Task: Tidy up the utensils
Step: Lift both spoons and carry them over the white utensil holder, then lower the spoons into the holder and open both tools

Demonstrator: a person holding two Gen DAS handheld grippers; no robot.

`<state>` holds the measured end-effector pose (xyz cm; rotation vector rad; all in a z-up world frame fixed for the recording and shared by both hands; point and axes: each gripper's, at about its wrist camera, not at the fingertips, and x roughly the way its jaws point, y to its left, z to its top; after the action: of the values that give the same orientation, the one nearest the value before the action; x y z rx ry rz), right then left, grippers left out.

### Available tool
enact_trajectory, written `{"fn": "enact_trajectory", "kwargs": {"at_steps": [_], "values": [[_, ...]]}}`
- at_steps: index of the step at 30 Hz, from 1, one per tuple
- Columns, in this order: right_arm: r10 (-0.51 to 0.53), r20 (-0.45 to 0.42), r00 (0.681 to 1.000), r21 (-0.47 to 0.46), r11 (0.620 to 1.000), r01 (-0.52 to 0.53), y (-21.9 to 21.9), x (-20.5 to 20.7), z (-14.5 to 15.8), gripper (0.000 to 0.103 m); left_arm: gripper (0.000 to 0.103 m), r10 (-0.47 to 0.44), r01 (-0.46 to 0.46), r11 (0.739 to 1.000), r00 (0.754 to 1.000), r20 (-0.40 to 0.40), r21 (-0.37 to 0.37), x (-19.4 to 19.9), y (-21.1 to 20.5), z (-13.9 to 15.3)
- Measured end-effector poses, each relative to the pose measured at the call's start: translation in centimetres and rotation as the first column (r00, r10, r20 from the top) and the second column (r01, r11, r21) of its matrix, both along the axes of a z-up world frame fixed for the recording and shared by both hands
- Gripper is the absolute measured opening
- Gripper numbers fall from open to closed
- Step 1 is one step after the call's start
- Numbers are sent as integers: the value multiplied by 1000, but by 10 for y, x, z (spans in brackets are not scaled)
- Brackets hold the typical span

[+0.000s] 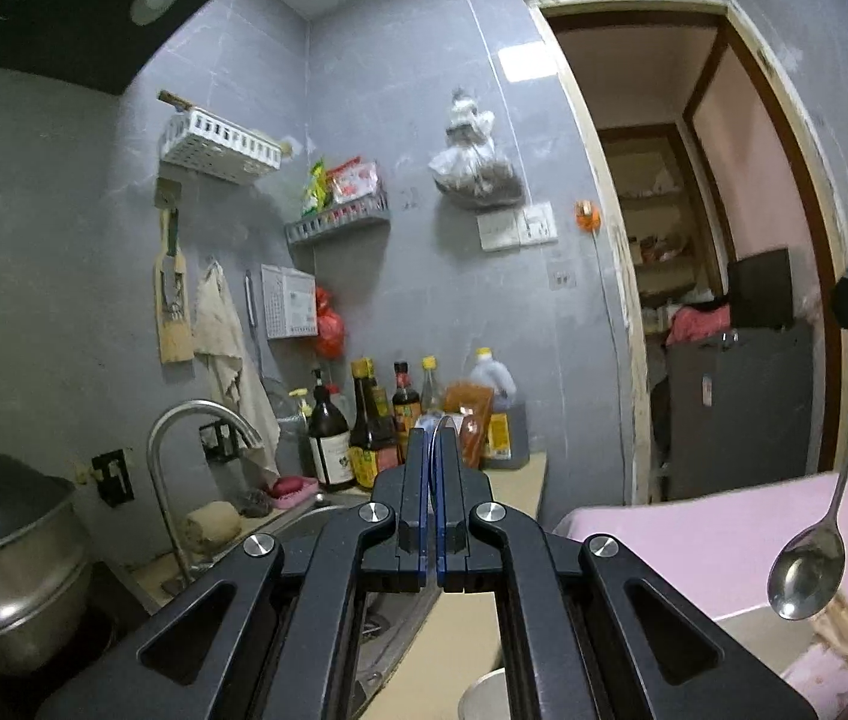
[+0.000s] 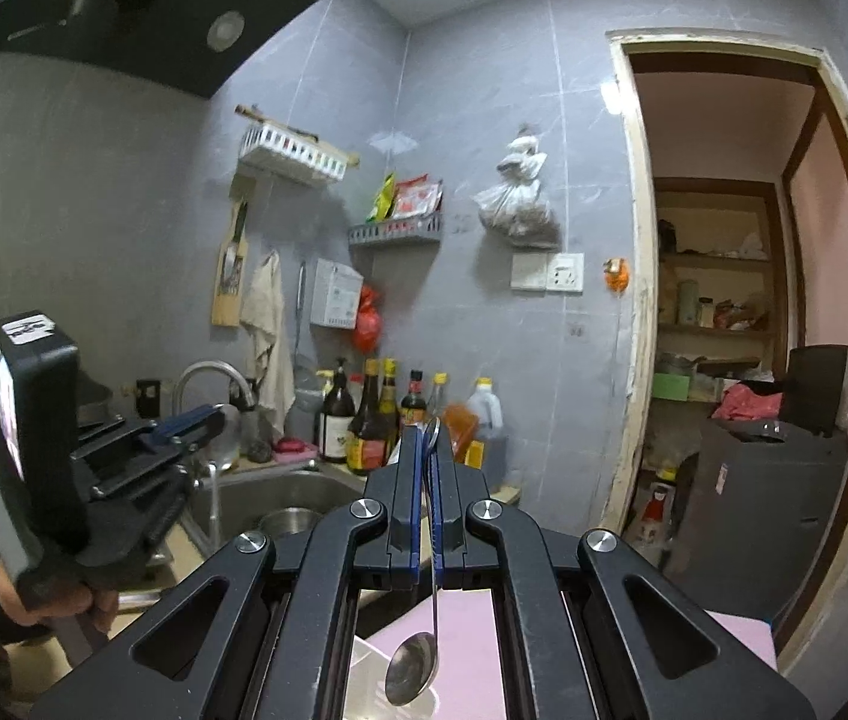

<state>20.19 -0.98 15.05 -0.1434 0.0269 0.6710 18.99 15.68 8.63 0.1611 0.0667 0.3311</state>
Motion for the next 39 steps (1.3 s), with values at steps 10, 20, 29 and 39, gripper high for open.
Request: {"fn": "enact_trajectory", "kwargs": {"at_steps": [10, 20, 29, 39], "values": [[27, -118, 993, -46, 998, -32, 14, 26, -41, 0, 1, -65, 50, 991, 991, -119, -125, 30, 11, -30], [84, -264, 961, -15, 996, -91, 10, 40, -72, 0, 3, -183, 110, 942, 960, -211, -316, 29, 13, -41], [90, -285, 954, 11, 996, -91, 0, 35, -74, 10, 16, -281, 187, 889, 943, -177, -418, 15, 13, -31], [25, -165, 986, 89, 996, -10, -41, 12, -45, 50, 47, -359, 291, 841, 931, -69, -456, -9, -2, -2]]}}
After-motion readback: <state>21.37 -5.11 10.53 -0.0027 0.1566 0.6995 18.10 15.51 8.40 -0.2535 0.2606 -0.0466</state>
